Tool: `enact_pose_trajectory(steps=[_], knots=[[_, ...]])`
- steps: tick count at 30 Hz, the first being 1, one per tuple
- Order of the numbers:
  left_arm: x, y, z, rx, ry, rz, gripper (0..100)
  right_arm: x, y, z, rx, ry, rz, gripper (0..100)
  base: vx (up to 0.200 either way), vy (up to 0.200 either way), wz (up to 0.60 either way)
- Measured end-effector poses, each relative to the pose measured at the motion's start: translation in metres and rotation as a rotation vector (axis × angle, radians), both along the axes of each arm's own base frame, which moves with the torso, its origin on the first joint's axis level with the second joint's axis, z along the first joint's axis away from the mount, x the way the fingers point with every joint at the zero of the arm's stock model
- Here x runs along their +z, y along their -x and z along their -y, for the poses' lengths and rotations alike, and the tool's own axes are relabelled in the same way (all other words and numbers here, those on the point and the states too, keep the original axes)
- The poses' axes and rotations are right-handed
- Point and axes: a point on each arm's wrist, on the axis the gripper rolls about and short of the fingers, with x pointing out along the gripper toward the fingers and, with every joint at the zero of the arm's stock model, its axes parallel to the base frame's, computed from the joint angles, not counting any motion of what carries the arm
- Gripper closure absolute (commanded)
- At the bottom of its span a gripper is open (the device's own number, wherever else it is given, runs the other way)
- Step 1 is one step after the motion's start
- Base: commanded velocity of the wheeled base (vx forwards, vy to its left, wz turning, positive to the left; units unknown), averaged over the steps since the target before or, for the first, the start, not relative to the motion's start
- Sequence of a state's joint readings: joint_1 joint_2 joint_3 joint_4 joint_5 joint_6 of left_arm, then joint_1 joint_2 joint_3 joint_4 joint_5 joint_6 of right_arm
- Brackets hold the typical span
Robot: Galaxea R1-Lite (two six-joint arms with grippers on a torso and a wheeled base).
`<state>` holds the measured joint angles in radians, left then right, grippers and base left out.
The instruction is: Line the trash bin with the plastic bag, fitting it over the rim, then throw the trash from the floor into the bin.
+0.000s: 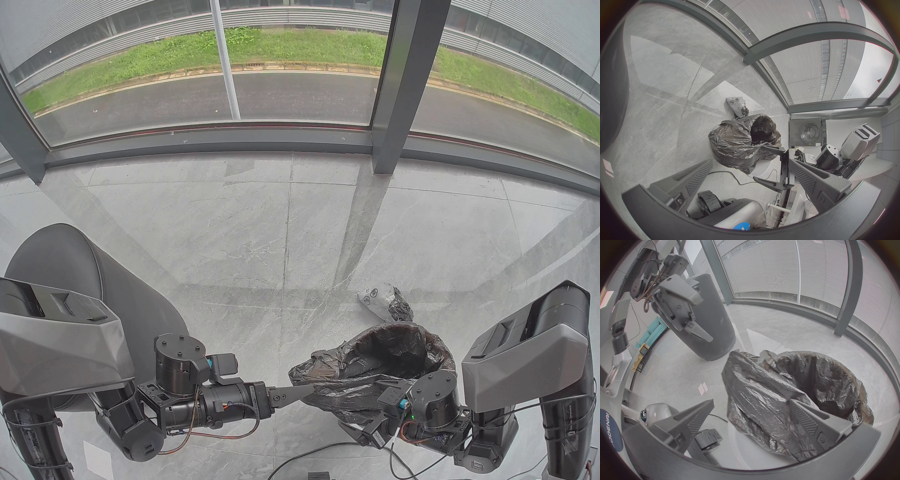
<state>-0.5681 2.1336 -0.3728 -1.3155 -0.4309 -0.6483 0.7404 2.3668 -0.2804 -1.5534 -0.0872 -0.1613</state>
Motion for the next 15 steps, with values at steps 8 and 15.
enact_pose_trajectory(steps=[8,15], knots=[[-0.0004,0.0,0.0004,-0.001,0.0,-0.001,0,-0.0064,-0.0057,0.0026,-0.02,0.005,-0.011,0,0.0,0.0,0.0],[-0.0019,-0.0002,0.0004,-0.001,-0.003,-0.005,0,-0.0093,-0.0093,-0.0014,-0.018,-0.002,-0.005,0,0.0,0.0,0.0]])
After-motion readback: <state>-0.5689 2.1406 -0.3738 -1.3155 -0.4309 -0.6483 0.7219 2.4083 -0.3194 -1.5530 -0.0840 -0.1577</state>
